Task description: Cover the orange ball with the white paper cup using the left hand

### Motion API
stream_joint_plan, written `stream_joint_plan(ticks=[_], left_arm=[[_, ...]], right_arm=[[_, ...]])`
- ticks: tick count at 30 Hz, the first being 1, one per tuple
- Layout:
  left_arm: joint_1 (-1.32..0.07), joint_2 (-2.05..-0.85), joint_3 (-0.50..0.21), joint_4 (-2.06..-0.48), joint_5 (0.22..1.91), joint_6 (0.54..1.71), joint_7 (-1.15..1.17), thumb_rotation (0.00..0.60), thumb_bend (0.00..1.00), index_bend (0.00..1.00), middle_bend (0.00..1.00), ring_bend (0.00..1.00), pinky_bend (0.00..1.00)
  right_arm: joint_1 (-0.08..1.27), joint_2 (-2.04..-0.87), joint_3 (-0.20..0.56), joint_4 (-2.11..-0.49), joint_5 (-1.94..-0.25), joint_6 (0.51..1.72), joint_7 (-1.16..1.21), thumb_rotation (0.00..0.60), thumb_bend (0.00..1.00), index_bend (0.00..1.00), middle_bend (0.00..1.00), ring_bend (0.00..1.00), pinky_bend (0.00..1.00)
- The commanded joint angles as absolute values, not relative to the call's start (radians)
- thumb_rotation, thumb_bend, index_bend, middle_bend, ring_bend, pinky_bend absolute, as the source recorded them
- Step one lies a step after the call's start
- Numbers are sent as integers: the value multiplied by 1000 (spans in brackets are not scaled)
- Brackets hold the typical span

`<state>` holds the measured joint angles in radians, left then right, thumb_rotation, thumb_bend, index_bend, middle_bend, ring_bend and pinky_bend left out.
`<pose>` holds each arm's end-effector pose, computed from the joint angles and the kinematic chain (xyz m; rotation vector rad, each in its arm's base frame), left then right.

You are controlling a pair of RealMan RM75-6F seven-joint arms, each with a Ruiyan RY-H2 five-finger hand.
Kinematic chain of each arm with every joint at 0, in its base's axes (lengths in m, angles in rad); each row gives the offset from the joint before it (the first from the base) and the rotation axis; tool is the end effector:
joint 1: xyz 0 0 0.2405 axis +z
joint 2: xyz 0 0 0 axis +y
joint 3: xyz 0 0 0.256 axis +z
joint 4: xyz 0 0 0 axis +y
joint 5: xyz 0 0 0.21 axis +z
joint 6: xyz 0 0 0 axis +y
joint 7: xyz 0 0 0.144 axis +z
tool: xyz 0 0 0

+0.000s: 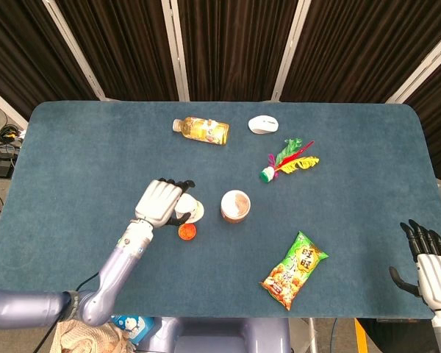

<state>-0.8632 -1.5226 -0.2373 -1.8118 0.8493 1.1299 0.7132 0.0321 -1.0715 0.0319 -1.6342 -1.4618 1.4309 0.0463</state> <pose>-0.0633 0.3230 0.0008 -1.8727 -0.8758 -0.9587 -0.3288 -0.1597 0.1651 1.3461 -1.0198 0.8208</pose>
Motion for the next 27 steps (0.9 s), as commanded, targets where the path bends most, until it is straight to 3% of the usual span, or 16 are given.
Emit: stream_joint_plan(ticks=[1, 18, 27], left_arm=[[-839, -1479, -201, -1872, 892, 1133, 692, 600, 331, 244, 437, 384, 411], [-833, -1496, -139, -1852, 902, 1115, 676, 600, 331, 239, 434, 384, 409], [-834, -1522, -116, -1815, 882, 1098, 676, 600, 289, 186, 365, 325, 365]], right_arm=[[32, -1072, 32, -1635, -1461, 1431, 44, 600, 347, 0, 0, 0, 27], [31, -1072, 32, -1637, -1458, 1431, 44, 600, 347, 0, 0, 0, 27], [31, -1073, 33, -1635, -1458, 1431, 43, 600, 347, 0, 0, 0, 27]])
